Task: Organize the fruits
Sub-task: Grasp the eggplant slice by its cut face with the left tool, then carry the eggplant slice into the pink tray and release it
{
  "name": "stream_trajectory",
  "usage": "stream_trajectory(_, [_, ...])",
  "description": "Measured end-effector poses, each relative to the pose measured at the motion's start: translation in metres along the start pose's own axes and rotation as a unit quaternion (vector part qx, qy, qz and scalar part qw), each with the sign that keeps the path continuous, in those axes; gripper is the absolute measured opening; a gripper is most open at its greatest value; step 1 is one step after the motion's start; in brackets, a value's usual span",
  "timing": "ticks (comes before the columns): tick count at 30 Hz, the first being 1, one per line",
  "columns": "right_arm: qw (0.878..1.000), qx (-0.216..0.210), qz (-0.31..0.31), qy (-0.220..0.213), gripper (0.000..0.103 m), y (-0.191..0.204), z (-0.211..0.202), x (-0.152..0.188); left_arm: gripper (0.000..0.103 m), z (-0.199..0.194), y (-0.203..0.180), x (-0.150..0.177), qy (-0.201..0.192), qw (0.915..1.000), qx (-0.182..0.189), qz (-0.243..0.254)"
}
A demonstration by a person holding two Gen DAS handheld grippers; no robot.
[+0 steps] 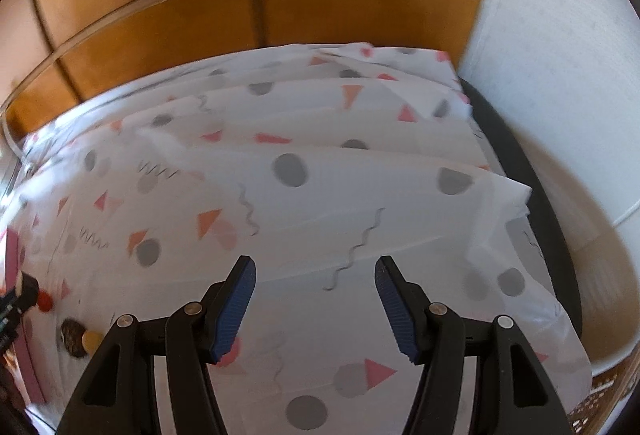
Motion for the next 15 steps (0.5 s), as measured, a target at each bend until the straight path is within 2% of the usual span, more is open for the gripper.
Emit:
stream_trajectory(4, [0.999, -0.016, -0.036, 0.0, 0.062, 0.017, -0.002, 0.005, 0.036, -0.02, 0.007, 0.014, -0.008, 0.9999, 0.003, -0.01])
stream_trajectory(10, [0.992, -0.054, -0.114, 0.004, 0.042, 0.053, -0.003, 0.015, 0.036, -0.043, 0.021, 0.036, -0.012, 0.9994, -0.001, -0.032])
stream_trajectory(15, [0.98, -0.079, -0.184, 0.019, 0.035, 0.084, -0.002, 0.032, 0.036, -0.058, 0.036, 0.05, -0.018, 0.9984, -0.007, -0.053])
Point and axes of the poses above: each gripper's, at about its wrist camera, not at the fingertips, and z roughly the way its jaws point, y to its left, x to its underside, the point moved 3 cm from there along z, roughly the way its jaws point, and after that the axes turned 6 degrees about x, right-handed, at the moved point
